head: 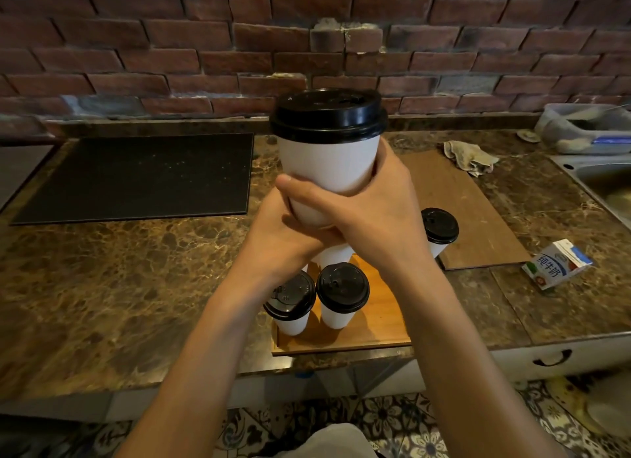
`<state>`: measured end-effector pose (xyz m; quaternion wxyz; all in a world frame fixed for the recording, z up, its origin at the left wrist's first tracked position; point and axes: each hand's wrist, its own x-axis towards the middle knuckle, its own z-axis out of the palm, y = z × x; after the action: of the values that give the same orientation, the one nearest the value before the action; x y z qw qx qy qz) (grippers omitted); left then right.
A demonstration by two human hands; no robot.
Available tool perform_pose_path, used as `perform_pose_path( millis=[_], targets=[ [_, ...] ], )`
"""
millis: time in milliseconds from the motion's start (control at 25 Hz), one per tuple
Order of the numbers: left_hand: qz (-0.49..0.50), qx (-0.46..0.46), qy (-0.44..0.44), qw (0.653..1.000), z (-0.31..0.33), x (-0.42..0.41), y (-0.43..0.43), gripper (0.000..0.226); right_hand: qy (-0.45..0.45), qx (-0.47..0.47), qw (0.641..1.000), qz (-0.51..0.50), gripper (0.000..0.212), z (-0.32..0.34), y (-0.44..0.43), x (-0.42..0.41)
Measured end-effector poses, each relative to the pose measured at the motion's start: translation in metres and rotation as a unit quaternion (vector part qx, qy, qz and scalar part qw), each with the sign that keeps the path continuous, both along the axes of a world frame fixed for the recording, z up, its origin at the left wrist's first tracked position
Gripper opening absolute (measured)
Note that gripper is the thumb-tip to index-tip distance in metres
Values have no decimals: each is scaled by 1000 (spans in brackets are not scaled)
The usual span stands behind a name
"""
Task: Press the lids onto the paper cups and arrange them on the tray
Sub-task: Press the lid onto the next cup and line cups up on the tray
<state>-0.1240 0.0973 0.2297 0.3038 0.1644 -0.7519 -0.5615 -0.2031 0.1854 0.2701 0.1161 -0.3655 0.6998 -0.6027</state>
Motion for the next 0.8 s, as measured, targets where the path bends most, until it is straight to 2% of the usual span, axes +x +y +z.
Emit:
perform_pose_path(
  millis=[320, 480, 640, 800],
  targets=[
    [-57, 46, -26, 997, 2, 10, -10, 64, -69, -7, 990, 121, 70, 2, 4, -16],
    [-85, 37, -27, 995, 1, 10, -13, 67, -61, 14, 981, 181, 65, 5, 8, -22],
    [-60, 31, -10, 998, -2, 9, -12, 66, -65, 19, 980, 187, 65, 5, 7, -22],
    [-13, 12, -1, 1000, -2, 6, -11, 65, -23, 28, 990, 135, 70, 5, 4, -18]
  ],
)
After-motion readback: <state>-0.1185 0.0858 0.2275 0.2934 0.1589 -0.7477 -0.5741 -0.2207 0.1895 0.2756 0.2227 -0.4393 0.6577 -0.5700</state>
